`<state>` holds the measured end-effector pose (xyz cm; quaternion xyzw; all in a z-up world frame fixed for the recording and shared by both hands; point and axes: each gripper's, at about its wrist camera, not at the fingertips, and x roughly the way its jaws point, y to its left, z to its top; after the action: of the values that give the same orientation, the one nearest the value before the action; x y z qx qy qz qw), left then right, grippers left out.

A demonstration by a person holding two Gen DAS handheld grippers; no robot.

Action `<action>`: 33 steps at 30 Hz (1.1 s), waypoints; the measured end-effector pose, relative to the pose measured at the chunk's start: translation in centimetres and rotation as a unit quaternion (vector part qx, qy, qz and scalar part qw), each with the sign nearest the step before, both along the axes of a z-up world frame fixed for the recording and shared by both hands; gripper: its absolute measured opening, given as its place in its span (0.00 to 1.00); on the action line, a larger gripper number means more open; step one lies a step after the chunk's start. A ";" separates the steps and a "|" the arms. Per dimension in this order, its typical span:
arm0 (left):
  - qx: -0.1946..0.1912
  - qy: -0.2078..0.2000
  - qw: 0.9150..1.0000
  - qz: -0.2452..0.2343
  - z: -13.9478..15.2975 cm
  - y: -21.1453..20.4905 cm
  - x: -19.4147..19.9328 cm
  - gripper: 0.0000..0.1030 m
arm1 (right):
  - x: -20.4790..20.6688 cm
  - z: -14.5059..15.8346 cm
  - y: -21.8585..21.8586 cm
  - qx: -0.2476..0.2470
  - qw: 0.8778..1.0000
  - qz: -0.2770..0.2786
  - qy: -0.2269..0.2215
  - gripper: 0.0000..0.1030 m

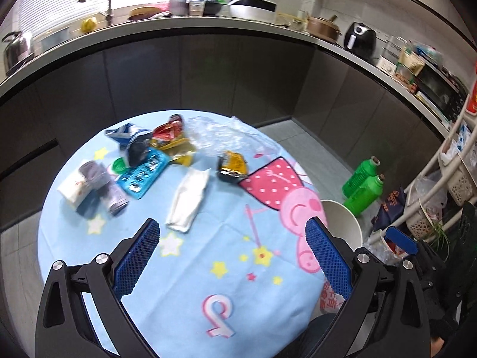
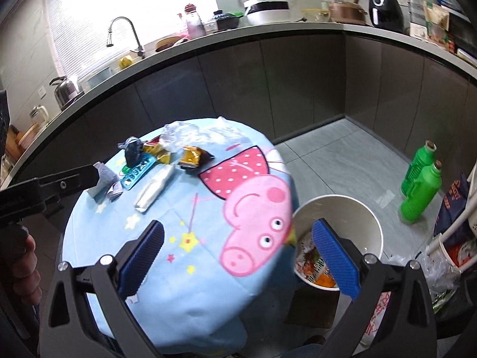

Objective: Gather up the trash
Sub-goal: 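Move both tools back over the table toward the tissue and paper, then grasp the white tissue with the right tool while the left tool grasps the printed paper leaflet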

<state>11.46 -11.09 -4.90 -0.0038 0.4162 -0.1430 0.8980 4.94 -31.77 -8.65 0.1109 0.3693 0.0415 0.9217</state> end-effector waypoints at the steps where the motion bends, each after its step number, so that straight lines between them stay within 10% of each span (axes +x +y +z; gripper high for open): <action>1: -0.001 0.002 1.000 0.007 0.0 0.8 0.0 0.92 | 0.2 0.1 0.7 -0.001 1.000 0.006 0.000 0.97; 10: 0.000 0.008 0.998 0.068 -1.4 8.2 0.1 0.92 | 1.8 1.1 5.7 -0.004 0.998 0.047 -0.045 0.97; 23: 0.001 0.035 0.994 0.100 -4.5 13.3 1.9 0.92 | 9.8 -3.8 14.0 -0.018 0.990 0.121 0.066 0.96; 33: -0.002 0.059 0.987 0.147 -6.4 17.9 6.0 0.86 | 15.3 -7.7 18.1 -0.023 0.987 0.112 0.115 0.76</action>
<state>17.49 6.78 -11.30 -0.0748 0.4634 -0.0095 0.8829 20.24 -13.70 -16.32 0.0512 0.4842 0.1227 0.8648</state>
